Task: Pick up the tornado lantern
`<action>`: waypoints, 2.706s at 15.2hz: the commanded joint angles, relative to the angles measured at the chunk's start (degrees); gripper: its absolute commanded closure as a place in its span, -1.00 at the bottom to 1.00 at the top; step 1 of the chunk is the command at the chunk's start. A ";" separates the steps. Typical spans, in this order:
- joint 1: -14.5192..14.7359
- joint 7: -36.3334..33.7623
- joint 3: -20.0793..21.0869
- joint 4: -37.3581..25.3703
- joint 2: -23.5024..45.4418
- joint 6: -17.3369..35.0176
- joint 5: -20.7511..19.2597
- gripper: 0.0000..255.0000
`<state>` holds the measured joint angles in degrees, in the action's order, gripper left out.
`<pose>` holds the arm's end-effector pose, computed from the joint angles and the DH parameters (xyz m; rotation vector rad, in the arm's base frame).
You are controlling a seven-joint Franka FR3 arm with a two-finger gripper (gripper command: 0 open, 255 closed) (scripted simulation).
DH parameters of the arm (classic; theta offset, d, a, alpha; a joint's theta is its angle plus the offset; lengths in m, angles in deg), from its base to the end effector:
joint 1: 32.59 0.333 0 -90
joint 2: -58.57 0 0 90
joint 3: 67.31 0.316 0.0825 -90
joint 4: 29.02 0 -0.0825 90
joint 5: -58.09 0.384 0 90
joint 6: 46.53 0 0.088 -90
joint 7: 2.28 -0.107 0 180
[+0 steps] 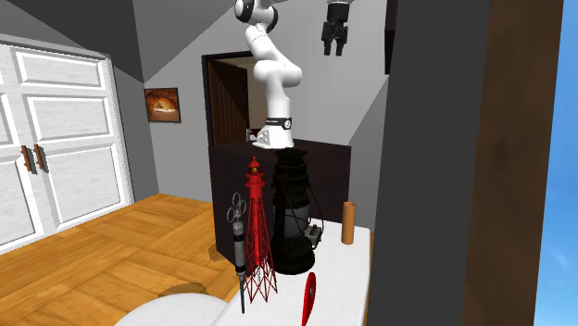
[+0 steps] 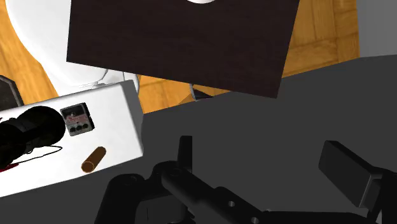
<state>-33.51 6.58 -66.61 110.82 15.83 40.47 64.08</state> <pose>0.3054 0.0111 0.5352 -3.0131 -0.2159 0.2542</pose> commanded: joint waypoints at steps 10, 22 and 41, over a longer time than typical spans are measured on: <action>-6.02 -3.18 -4.54 1.94 12.87 15.70 -0.57 -1.00; -12.15 -5.13 -11.74 -1.58 33.27 33.47 2.73 -1.00; -22.95 -0.19 -17.59 -16.17 65.01 48.36 21.61 -1.00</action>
<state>-56.14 6.18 -84.30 95.00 80.01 88.41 85.04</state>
